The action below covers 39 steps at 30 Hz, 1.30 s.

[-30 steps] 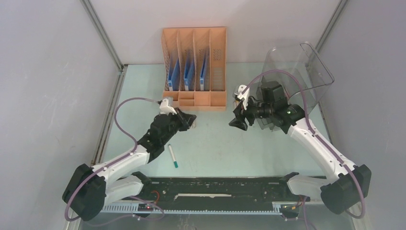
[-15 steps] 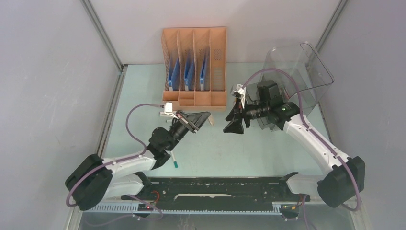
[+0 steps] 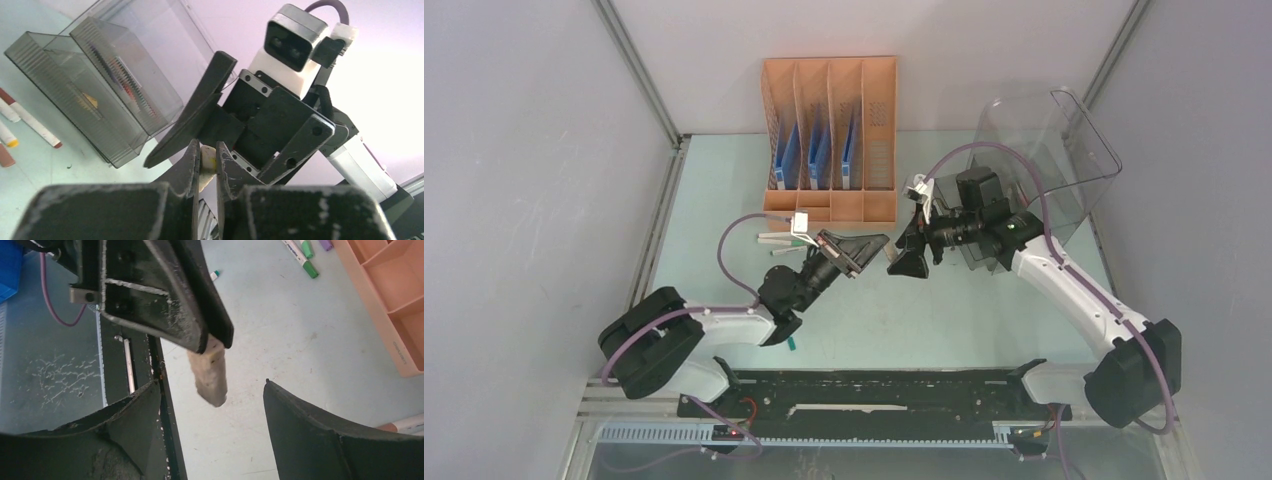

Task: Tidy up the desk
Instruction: Pick up the stationery from the center of the board, then place the stationery in the drawer.

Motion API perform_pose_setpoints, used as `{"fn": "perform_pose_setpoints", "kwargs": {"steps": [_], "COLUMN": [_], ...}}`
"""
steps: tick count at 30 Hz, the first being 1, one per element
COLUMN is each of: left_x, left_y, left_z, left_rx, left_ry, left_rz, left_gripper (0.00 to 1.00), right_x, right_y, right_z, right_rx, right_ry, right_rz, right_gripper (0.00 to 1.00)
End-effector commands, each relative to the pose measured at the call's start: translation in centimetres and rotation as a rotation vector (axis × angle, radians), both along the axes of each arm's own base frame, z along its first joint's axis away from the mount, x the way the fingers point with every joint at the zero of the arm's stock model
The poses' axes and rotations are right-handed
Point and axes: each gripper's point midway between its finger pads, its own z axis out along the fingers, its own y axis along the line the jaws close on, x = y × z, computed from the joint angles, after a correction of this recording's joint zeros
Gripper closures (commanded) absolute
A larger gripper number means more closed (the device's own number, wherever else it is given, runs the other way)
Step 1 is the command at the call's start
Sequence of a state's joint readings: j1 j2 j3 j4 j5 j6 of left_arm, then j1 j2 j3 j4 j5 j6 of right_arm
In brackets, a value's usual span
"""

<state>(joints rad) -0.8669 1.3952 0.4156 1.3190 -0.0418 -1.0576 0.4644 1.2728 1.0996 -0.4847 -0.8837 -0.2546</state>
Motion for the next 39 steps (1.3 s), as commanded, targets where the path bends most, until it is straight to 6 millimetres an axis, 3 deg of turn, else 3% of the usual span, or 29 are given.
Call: {"fn": "perform_pose_setpoints", "kwargs": {"steps": [1, 6, 15, 19, 25, 31, 35, 39], "left_x": [-0.5, -0.4, -0.4, -0.3, -0.1, 1.0, 1.8, 3.0], "left_y": [-0.6, -1.1, -1.6, -1.4, -0.4, 1.9, 4.7, 9.6], "left_z": [2.8, 2.4, 2.2, 2.2, 1.4, -1.1, -3.0, -5.7], "left_rx": [-0.083, -0.078, -0.077, -0.074, -0.013, 0.280, 0.568, 0.858], "left_ry": [-0.051, -0.041, -0.034, -0.034, -0.043, -0.082, -0.150, -0.148], "left_rz": [-0.014, -0.016, -0.022, -0.012, 0.033, 0.170, 0.293, 0.464], "left_gripper": [1.00, 1.00, 1.00, 0.84, 0.52, 0.31, 0.20, 0.06], "right_x": [0.5, 0.0, 0.1, 0.1, 0.2, 1.4, 3.4, 5.5], "right_y": [0.5, 1.0, 0.9, 0.9, 0.4, -0.8, -2.6, -5.0], "right_z": [-0.4, -0.4, -0.1, 0.0, 0.0, -0.1, -0.2, 0.3], "right_rx": [-0.020, -0.023, -0.022, -0.024, -0.044, -0.103, -0.190, -0.260], "right_ry": [-0.017, -0.024, -0.038, -0.054, -0.093, -0.184, -0.281, -0.365], "right_rz": [-0.020, -0.001, -0.013, -0.006, -0.008, -0.060, -0.158, -0.272], "right_gripper": [0.19, 0.33, 0.79, 0.99, 1.00, 1.00, 1.00, 1.00]}}
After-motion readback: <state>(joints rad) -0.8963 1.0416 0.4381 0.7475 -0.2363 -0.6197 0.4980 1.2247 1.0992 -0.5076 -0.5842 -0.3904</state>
